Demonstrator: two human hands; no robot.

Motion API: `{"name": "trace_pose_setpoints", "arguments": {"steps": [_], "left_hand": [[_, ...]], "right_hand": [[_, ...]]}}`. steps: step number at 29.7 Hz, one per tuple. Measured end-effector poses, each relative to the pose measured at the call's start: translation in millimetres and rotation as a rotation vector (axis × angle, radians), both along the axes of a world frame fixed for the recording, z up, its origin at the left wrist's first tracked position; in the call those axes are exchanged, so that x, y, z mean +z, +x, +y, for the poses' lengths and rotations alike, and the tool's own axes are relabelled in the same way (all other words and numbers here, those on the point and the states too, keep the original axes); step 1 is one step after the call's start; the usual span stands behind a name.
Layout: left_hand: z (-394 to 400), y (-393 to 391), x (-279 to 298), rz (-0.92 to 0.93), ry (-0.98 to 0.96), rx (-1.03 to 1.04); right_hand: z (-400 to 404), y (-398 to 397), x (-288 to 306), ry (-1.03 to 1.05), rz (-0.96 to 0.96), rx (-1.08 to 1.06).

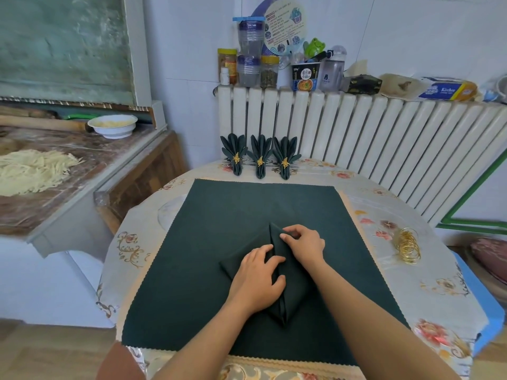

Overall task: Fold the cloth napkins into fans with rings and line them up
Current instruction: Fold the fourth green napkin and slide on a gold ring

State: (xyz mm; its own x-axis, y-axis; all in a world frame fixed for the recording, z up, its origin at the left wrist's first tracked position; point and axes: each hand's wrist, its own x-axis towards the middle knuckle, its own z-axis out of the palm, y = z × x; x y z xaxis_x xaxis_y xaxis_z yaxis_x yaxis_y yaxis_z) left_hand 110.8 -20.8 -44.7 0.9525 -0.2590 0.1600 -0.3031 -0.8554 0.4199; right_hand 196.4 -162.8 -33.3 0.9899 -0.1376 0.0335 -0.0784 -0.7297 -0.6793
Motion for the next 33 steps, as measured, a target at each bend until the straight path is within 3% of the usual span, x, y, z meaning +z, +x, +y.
{"name": "trace_pose_setpoints", "arguments": {"steps": [4, 11, 16, 20, 29, 33], "left_hand": [[0, 1, -1, -0.015, -0.002, 0.001], [2, 3, -1, -0.028, -0.003, -0.006], [0, 3, -2, 0.023, -0.003, -0.008], [-1, 4, 1, 0.063, -0.02, -0.004], [0, 3, 10, 0.183, -0.04, -0.013], [0, 1, 19, 0.24, -0.087, -0.014]], "right_hand": [[3, -1, 4, -0.036, -0.019, -0.046], [-3, -67, 13, 0.285, -0.213, -0.063], [3, -137, 9, 0.368, -0.148, -0.008], [7, -161, 1, 0.105, -0.135, 0.156], [0, -164, -1, -0.429, -0.424, 0.426], [-4, -156, 9, -0.661, -0.445, 0.48]]}}
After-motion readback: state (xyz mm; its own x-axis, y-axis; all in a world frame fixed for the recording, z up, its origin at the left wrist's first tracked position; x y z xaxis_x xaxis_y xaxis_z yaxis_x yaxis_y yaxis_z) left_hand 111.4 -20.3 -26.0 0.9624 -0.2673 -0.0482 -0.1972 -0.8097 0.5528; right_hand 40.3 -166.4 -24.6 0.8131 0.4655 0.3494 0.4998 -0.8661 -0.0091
